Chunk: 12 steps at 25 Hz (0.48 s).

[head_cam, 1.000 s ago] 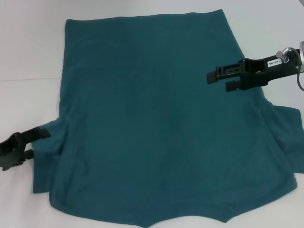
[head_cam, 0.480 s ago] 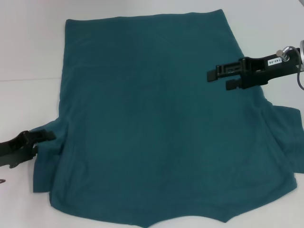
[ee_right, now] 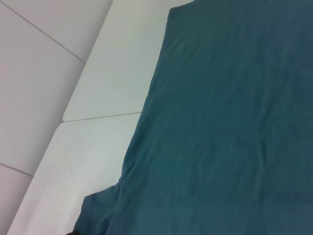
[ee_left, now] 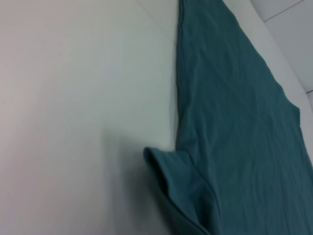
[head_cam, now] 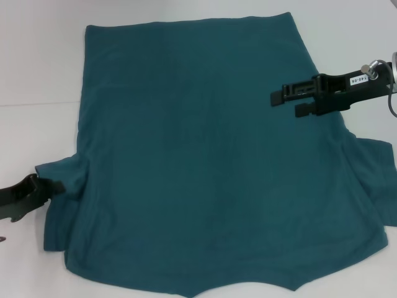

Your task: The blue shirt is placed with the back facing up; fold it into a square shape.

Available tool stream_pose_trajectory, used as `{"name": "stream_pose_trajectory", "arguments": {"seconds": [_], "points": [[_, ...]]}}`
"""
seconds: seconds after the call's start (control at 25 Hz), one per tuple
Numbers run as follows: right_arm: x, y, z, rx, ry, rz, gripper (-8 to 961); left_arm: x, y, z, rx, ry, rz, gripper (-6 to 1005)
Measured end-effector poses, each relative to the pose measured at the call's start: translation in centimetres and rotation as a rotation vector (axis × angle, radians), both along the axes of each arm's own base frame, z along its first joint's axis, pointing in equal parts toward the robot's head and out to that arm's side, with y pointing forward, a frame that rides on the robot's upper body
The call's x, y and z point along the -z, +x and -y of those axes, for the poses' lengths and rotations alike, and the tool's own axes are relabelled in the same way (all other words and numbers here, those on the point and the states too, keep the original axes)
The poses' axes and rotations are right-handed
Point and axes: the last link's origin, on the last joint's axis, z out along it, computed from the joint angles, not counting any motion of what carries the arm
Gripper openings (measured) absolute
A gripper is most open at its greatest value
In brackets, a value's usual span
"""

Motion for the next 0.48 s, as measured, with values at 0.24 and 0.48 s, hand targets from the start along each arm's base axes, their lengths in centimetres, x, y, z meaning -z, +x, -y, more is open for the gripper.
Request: {"name": "stream_pose_trajectory", "arguments": {"seconds": [0.24,0.48], "points": [[0.0,0.0,0.0,0.000,0.002,-0.002,944,0.0,-0.2,0.0,0.007,-0.020,-0.035,93],[0.0,0.0,0.0,0.001,0.002,-0.003,944,-1.4,0.1,-0.8,0.051,-0.048,-0.137,14]]}}
